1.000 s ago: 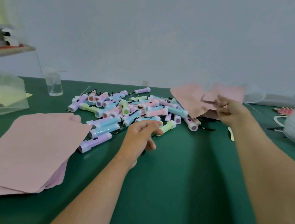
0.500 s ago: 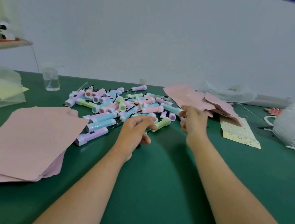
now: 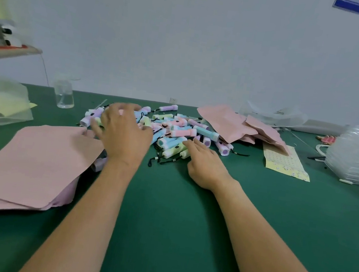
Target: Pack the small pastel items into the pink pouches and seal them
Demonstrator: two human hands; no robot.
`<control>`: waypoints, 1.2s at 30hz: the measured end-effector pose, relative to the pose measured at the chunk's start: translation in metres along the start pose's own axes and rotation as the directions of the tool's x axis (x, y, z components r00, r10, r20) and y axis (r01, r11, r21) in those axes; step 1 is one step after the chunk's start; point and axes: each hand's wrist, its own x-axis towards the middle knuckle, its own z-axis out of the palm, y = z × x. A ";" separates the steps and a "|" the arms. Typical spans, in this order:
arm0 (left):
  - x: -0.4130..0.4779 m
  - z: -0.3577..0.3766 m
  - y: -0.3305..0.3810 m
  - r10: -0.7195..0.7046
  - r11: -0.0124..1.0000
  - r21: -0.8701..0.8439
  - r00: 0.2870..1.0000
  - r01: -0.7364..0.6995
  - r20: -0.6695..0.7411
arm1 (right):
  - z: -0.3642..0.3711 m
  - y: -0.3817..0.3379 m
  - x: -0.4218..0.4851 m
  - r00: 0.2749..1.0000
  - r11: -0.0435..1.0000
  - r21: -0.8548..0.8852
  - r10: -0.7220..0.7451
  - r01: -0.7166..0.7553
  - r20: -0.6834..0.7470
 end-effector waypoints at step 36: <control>0.020 0.008 0.021 -0.290 0.289 -0.869 0.902 0.402 0.321 | -0.025 -0.005 -0.010 0.958 0.051 0.995 0.279 -0.083 0.066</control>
